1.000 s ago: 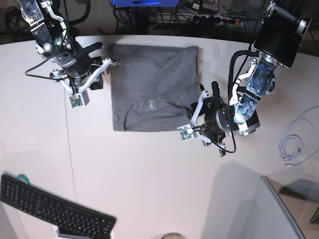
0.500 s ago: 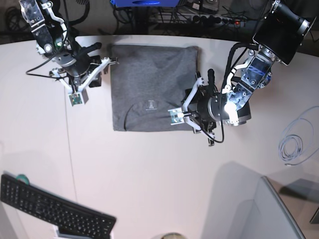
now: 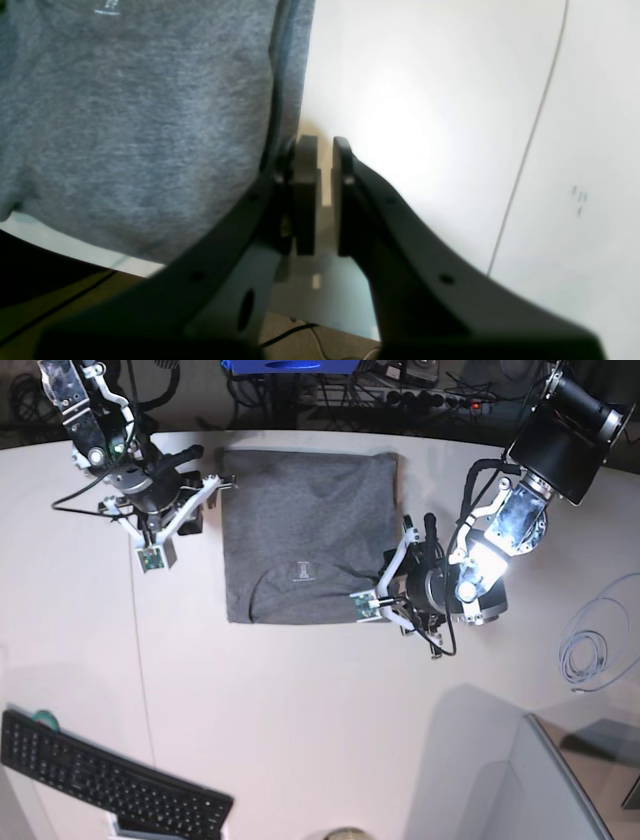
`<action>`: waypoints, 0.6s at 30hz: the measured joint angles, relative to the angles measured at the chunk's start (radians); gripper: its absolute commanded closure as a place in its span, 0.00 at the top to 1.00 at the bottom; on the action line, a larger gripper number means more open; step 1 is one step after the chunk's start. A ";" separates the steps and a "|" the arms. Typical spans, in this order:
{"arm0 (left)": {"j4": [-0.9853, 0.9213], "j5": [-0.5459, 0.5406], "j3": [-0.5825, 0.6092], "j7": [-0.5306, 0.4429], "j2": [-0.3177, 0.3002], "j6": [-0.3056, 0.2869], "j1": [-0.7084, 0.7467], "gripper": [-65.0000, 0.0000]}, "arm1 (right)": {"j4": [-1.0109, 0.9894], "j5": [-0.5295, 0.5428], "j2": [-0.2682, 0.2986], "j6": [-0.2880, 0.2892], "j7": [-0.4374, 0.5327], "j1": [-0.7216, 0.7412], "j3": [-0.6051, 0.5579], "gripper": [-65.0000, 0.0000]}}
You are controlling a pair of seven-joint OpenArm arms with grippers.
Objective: Layout the t-shirt on the table in an organized manner, then fold the t-shirt properly
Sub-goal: 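Tuck and smooth the shirt's hem corner with the left gripper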
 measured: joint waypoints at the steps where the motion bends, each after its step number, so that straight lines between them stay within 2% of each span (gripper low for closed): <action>1: -0.002 0.000 0.000 0.000 0.002 0.000 -0.004 0.37 | 0.000 0.000 0.000 0.000 0.000 0.000 0.000 0.07; 10: -0.117 -0.002 0.003 0.001 0.055 0.000 -0.060 0.36 | 0.000 0.000 0.000 0.000 0.001 0.000 0.000 0.07; 12: -0.117 0.000 0.001 0.000 0.066 0.000 -0.058 0.26 | 0.000 0.000 0.000 0.000 0.000 0.000 0.000 0.07; 14: -0.117 -0.002 0.001 0.000 0.073 0.000 -0.060 0.02 | 0.000 0.000 0.000 0.000 0.000 0.000 0.000 0.07; 18: -0.119 -0.006 0.006 0.000 0.072 -0.001 -0.088 0.00 | 0.000 0.000 0.000 0.000 0.001 0.000 0.000 0.07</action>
